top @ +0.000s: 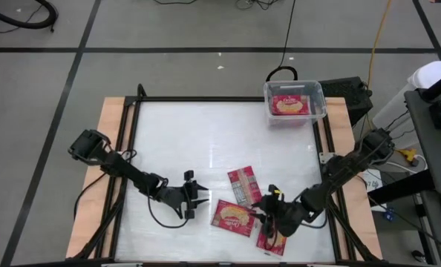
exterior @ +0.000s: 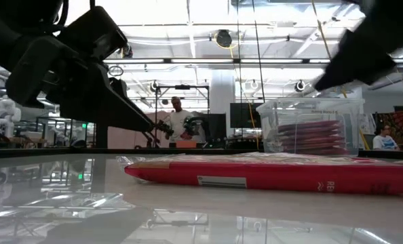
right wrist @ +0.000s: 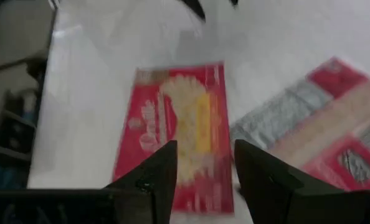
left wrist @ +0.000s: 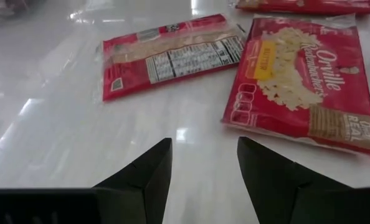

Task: Sort popcorn bags into baskets
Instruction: Put the red popcorn bag into the transparent bin

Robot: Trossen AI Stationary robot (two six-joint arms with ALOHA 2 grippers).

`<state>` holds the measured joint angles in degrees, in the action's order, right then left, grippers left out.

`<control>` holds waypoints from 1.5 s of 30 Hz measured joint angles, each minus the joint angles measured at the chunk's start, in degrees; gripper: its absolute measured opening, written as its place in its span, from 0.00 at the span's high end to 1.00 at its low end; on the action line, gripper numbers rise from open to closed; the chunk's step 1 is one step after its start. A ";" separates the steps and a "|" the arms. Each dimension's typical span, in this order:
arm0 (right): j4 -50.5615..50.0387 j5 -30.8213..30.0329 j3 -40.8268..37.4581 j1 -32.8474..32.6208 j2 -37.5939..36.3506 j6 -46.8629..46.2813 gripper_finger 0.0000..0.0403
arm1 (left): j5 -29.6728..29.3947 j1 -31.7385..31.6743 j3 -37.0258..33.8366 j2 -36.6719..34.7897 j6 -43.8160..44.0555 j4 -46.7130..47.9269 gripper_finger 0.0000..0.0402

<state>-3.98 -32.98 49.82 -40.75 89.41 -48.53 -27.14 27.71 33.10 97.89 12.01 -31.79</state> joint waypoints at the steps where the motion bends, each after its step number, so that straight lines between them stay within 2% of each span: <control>1: -0.39 0.00 0.09 -0.59 0.46 -0.52 0.63 | -0.03 0.17 0.00 0.00 0.73 0.16 0.54; 6: -3.23 -0.15 0.37 -1.83 2.69 -0.81 0.63 | -0.11 1.88 0.00 0.02 2.27 0.50 0.54; 17: -9.49 -0.10 0.30 0.20 8.19 3.40 0.63 | -1.58 3.82 0.00 0.02 3.17 0.42 0.54; 25: -12.82 -7.46 0.28 1.42 8.26 7.41 0.63 | -1.95 3.82 0.00 0.02 3.19 0.26 0.54; 31: -12.58 -7.49 -0.54 4.78 8.26 6.57 0.63 | -1.99 3.78 0.00 0.02 2.98 0.26 0.54; 36: -10.71 -6.67 -0.81 6.38 7.74 2.65 0.63 | -2.45 3.67 0.00 0.02 2.93 0.26 0.54; 42: -8.27 1.83 -0.76 5.77 5.74 3.13 0.63 | -2.58 3.44 0.00 0.02 2.73 0.26 0.54; 45: -7.89 2.82 -1.76 5.87 6.69 2.30 0.63 | -2.84 3.05 0.00 0.02 2.56 0.26 0.54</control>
<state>-11.87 -30.16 48.06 -34.88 96.10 -46.23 -29.98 30.76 33.10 97.91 14.57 -31.53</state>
